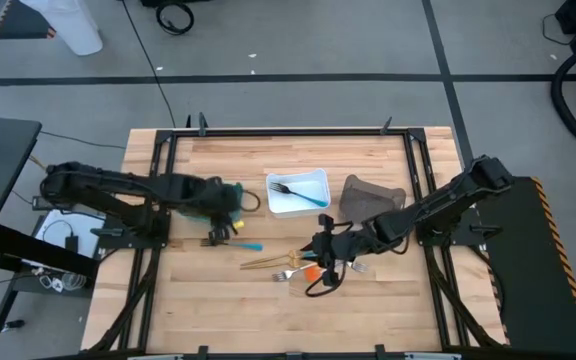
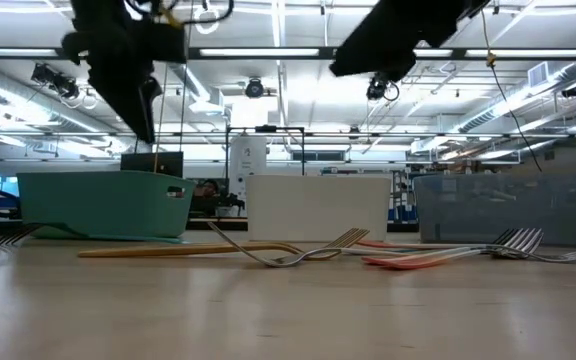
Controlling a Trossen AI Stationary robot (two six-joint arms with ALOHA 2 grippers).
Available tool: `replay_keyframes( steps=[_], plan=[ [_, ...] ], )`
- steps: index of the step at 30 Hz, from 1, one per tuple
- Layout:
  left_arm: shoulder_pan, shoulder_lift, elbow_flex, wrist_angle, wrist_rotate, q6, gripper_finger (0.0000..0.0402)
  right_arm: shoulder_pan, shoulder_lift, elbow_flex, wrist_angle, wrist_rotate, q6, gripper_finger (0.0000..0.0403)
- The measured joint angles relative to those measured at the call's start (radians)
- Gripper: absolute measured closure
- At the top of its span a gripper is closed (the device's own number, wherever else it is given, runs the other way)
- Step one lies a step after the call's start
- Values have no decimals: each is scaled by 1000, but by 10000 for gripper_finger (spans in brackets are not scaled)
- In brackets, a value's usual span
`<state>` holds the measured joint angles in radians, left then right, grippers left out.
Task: Sort silverware by color (type)
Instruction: Put the orange fork into the black bin
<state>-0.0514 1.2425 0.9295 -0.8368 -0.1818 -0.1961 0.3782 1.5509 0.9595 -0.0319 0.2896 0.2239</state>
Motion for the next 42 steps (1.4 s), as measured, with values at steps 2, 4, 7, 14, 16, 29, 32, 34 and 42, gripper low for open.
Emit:
replay_keyframes(
  steps=[2, 4, 7, 14, 16, 29, 32, 34, 42],
  plan=[
    [-47, 0, 0, 43, 0, -33, 257, 0, 35, 0, -4, 7, 9, 299],
    [-89, 0, 0, 77, 1, -69, 257, -1, 80, 0, 19, 8, 14, 299],
    [-144, 7, -3, 136, -22, -121, 257, -1, 138, 9, 39, 7, 15, 299],
    [-255, 45, -7, 202, -138, -160, 257, -10, 252, 102, 32, 0, 29, 298],
    [-275, 69, -6, 231, -143, -165, 257, -10, 285, 129, 31, -1, 30, 296],
    [-422, 151, -45, 342, -270, -133, 257, -55, 396, 266, -79, -29, 39, 263],
    [-436, 151, -99, 436, -274, -107, 257, -74, 396, 266, -82, -31, 42, 255],
    [-438, 151, -135, 496, -276, -107, 257, -86, 395, 266, -89, -46, 52, 251],
    [-452, 151, -211, 607, -278, -112, 257, -122, 394, 266, -267, -156, 166, 245]
  ],
)
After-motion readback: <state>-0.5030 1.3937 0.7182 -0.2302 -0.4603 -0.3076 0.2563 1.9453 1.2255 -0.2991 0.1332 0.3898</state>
